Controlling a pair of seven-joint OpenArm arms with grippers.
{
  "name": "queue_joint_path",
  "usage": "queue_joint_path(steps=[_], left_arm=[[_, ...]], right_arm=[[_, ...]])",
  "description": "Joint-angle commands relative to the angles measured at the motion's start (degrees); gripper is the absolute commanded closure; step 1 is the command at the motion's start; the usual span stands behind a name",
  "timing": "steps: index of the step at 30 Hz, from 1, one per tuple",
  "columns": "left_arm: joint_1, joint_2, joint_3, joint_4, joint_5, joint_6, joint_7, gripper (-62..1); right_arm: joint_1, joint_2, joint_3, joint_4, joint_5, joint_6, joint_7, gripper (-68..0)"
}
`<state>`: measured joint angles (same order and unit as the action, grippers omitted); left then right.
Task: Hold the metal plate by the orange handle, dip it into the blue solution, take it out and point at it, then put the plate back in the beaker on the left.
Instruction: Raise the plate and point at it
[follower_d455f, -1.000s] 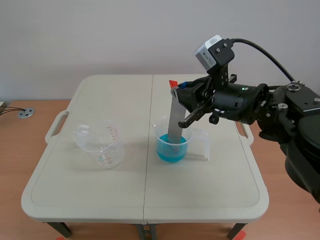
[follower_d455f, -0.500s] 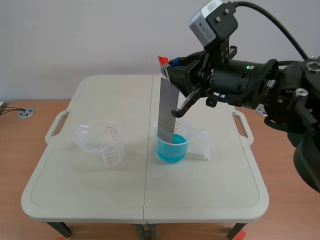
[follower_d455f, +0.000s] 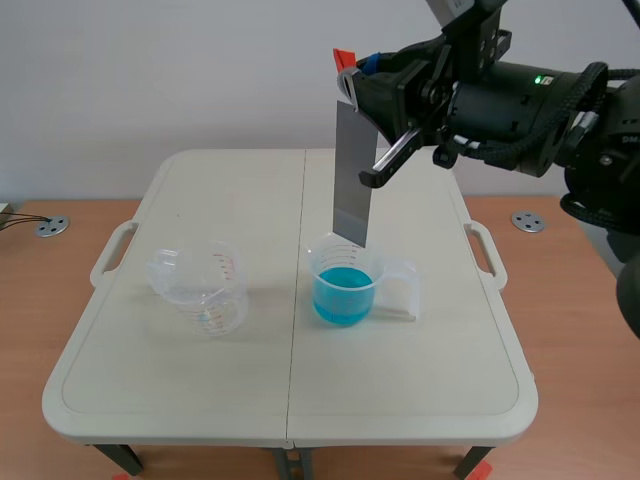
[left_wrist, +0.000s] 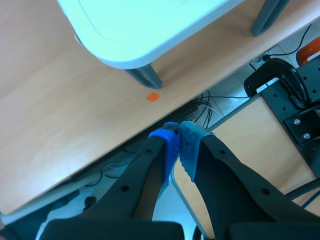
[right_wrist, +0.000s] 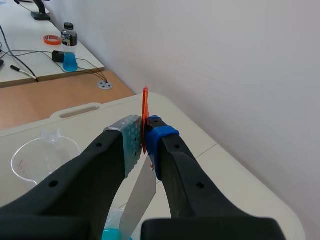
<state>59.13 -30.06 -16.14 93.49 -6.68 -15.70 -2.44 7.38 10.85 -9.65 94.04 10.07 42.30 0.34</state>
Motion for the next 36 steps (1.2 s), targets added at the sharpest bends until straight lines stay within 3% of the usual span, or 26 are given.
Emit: queue_joint_path(steps=[1, 11, 18, 22, 27, 36], left_arm=[[-0.3, -0.8, 0.0, 1.1, -0.2, -0.1, -0.7, -1.9], [-5.4, -3.3, 0.0, 1.0, -0.2, -0.3, -0.5, -1.9], [-13.5, -3.3, 0.1, 1.0, -0.3, -0.7, -0.6, -1.9], [-19.1, -3.3, 0.7, 1.0, -1.2, -2.5, -0.5, -1.9], [-25.8, -3.3, 4.6, 1.0, -1.3, -5.1, -0.5, -1.9], [-38.7, -3.3, 15.5, 0.5, -1.3, -6.6, 0.7, -1.9]], right_arm=[[0.9, 0.4, 0.7, 2.2, 1.1, 0.4, 0.9, -1.5], [0.9, 0.4, 0.7, 6.4, 1.1, 0.4, 0.3, -1.5], [0.9, 0.4, 0.7, 7.1, 1.1, 0.4, -0.2, -1.5], [0.9, 0.4, 0.7, 7.1, 1.1, 0.4, -0.2, -1.5], [0.9, 0.4, 0.7, 7.1, 1.1, 0.4, -0.2, -1.5], [0.9, 0.4, 0.7, 7.1, 1.1, 0.4, -0.2, -1.5]])
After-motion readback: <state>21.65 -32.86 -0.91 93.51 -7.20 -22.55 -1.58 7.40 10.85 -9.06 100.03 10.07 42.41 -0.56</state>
